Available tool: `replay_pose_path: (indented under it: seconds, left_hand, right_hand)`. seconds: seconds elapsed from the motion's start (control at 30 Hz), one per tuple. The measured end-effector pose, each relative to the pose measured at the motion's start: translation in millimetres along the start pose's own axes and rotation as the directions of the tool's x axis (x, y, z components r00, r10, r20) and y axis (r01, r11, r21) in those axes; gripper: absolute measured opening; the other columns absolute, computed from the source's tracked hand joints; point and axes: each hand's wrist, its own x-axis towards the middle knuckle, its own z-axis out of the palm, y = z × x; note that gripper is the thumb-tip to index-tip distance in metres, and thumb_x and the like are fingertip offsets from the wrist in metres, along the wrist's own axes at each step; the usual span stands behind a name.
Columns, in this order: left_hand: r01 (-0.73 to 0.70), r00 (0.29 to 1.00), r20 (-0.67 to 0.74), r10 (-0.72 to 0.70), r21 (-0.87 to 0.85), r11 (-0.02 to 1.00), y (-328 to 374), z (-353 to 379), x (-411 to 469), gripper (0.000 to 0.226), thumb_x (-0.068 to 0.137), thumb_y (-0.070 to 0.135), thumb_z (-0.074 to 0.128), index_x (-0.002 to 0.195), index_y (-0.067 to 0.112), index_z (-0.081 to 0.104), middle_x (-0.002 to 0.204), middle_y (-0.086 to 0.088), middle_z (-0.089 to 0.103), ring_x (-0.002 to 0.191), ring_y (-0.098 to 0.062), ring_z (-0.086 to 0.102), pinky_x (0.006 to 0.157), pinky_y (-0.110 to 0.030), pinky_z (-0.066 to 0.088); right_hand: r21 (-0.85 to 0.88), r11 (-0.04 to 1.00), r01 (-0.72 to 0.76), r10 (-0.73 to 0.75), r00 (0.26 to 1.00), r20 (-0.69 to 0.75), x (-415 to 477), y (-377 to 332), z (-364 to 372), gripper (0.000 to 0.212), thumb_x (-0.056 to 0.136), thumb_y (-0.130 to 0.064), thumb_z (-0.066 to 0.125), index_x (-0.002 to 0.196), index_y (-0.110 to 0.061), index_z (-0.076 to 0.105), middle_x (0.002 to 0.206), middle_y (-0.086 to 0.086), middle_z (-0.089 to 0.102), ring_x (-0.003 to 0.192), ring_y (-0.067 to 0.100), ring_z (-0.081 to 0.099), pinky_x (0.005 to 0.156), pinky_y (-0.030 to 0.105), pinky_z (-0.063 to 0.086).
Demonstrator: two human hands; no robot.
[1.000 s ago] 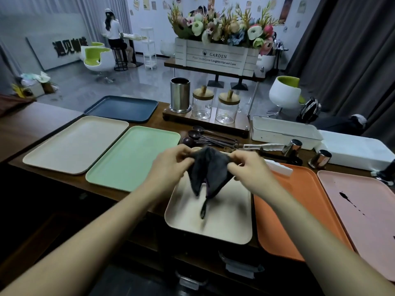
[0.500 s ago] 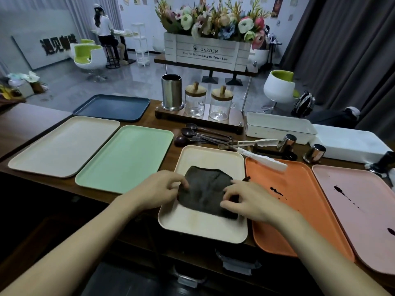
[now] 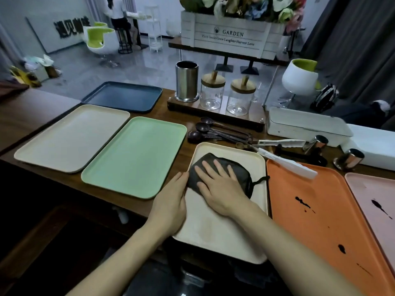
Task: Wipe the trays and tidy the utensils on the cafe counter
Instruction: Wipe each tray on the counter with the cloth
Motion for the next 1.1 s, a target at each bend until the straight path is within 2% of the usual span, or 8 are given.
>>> replay_pose_path:
  seconds: [0.13,0.27,0.4,0.57,0.67,0.8,0.9,1.1]
  left_hand:
    - [-0.058,0.998,-0.010,0.058,-0.016,0.998,-1,-1,3,0.062,0.097,0.020,0.038,0.158,0.025,0.035,0.160,0.007,0.041,0.148,-0.008,0.035,0.119,-0.025,0.030]
    - [-0.094,0.995,-0.016,0.094,-0.060,0.994,1,-3,3,0.064,0.095,0.008,0.045,0.154,0.031,0.039,0.147,0.010,0.050,0.137,-0.009,0.047,0.109,-0.032,0.043]
    - [-0.016,1.000,-0.006,0.015,-0.047,0.999,1,-1,2,0.070,0.093,0.015,0.038,0.159,0.035,0.029,0.157,0.011,0.043,0.146,-0.007,0.037,0.115,-0.035,0.039]
    - [-0.003,1.000,-0.004,0.003,-0.060,0.998,6,-3,0,0.069,0.091,0.019,0.034,0.158,0.035,0.030,0.155,0.011,0.045,0.146,-0.010,0.039,0.115,-0.038,0.039]
    - [0.008,1.000,0.011,-0.008,-0.051,0.999,5,-4,0,0.069,0.088,0.028,0.029,0.157,0.036,0.032,0.151,0.008,0.049,0.143,-0.015,0.042,0.112,-0.040,0.042]
    - [0.009,1.000,0.010,-0.009,-0.007,1.000,5,-2,0,0.064,0.085,0.016,0.034,0.146,0.027,0.049,0.143,0.001,0.056,0.137,-0.020,0.049,0.112,-0.038,0.042]
    - [0.032,0.999,0.010,-0.032,0.030,0.999,4,-2,-1,0.066,0.085,0.017,0.034,0.149,0.016,0.051,0.155,-0.003,0.048,0.146,-0.020,0.041,0.119,-0.024,0.024]
    - [-0.032,0.999,0.020,0.030,0.099,0.995,4,0,3,0.053,0.092,0.017,0.037,0.138,0.016,0.064,0.152,-0.004,0.052,0.144,-0.024,0.043,0.115,-0.034,0.037]
  right_hand:
    - [0.022,0.991,-0.134,0.135,0.990,-0.043,51,2,-3,0.057,0.106,-0.048,0.012,0.161,-0.034,0.005,0.169,-0.009,-0.001,0.155,0.021,-0.008,0.123,0.054,-0.006]
    - [0.051,0.975,-0.218,0.222,0.970,-0.100,69,0,-1,0.057,0.106,-0.045,0.013,0.161,-0.032,0.009,0.169,-0.011,0.005,0.155,0.020,-0.003,0.124,0.052,-0.003]
    - [0.053,0.979,-0.194,0.199,0.975,-0.101,63,0,-3,0.056,0.107,-0.044,0.015,0.161,-0.031,0.011,0.169,-0.009,0.008,0.155,0.020,0.000,0.124,0.051,-0.001]
    - [0.051,0.987,-0.149,0.154,0.981,-0.114,29,16,2,0.055,0.106,-0.046,0.016,0.160,-0.035,0.013,0.168,-0.010,0.009,0.155,0.017,0.001,0.125,0.046,-0.002]
    - [0.059,0.954,-0.293,0.298,0.946,-0.128,19,43,-1,0.057,0.105,-0.047,0.016,0.161,-0.034,0.012,0.169,-0.008,0.008,0.155,0.019,0.002,0.125,0.047,0.001]
    - [0.053,0.908,-0.416,0.419,0.900,-0.123,18,46,1,0.057,0.105,-0.044,0.014,0.161,-0.031,0.009,0.169,-0.005,0.006,0.156,0.023,0.002,0.125,0.051,0.001]
    - [0.066,0.935,-0.349,0.355,0.925,-0.133,41,18,1,0.057,0.105,-0.043,0.015,0.161,-0.031,0.010,0.169,-0.005,0.006,0.156,0.025,0.001,0.124,0.053,0.000]
    - [0.073,0.968,-0.240,0.247,0.963,-0.106,66,-5,-4,0.055,0.106,-0.041,0.016,0.160,-0.033,0.011,0.169,-0.008,0.007,0.155,0.020,0.000,0.125,0.051,-0.002]
